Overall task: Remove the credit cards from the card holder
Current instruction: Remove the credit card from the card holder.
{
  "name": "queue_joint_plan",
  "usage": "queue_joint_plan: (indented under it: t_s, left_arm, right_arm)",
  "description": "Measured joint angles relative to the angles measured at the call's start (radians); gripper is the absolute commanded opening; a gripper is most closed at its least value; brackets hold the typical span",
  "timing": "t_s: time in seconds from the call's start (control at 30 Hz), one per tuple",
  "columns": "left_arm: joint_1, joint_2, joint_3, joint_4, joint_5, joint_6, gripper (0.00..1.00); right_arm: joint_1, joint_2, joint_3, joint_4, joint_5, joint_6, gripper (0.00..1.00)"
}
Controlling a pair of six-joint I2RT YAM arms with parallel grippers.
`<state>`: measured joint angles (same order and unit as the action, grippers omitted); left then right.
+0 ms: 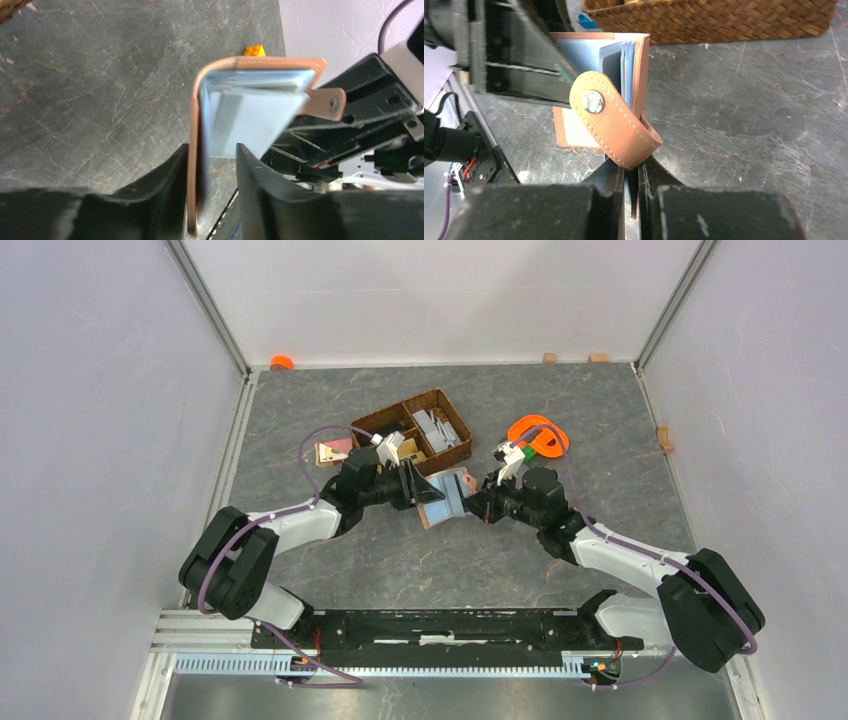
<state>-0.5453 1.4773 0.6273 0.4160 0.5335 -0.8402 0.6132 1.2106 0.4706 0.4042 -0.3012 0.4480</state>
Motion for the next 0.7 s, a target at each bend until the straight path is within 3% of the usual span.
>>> queue_joint_plan:
  t_s: [0.07,0.23,0.3,0.47,0.7]
  left_arm:
    - [0.0,-0.007,0.0,0.003,-0.001,0.004,0.68]
    - [-0.019,-0.033,0.0,0.012,-0.009,0.006,0.75]
    - [-0.037,-0.03,0.0,0.013,-0.008,0.012,0.87]
    - [-0.084,0.007,0.013,0.027,-0.007,0.023,0.88]
    - [-0.092,0.01,0.017,0.022,-0.009,0.034,0.8]
  right_arm:
    - [0.0,-0.005,0.0,-0.021,0.02,-0.001,0.0]
    - [0.001,-0.025,0.0,-0.044,0.061,0.0,0.0]
    - [0.014,-0.026,0.0,-0.051,0.094,-0.003,0.0]
    - [0.083,-0.023,0.001,-0.094,0.196,-0.017,0.0]
    - [0.156,0.002,0.012,-0.089,0.282,-0.024,0.0]
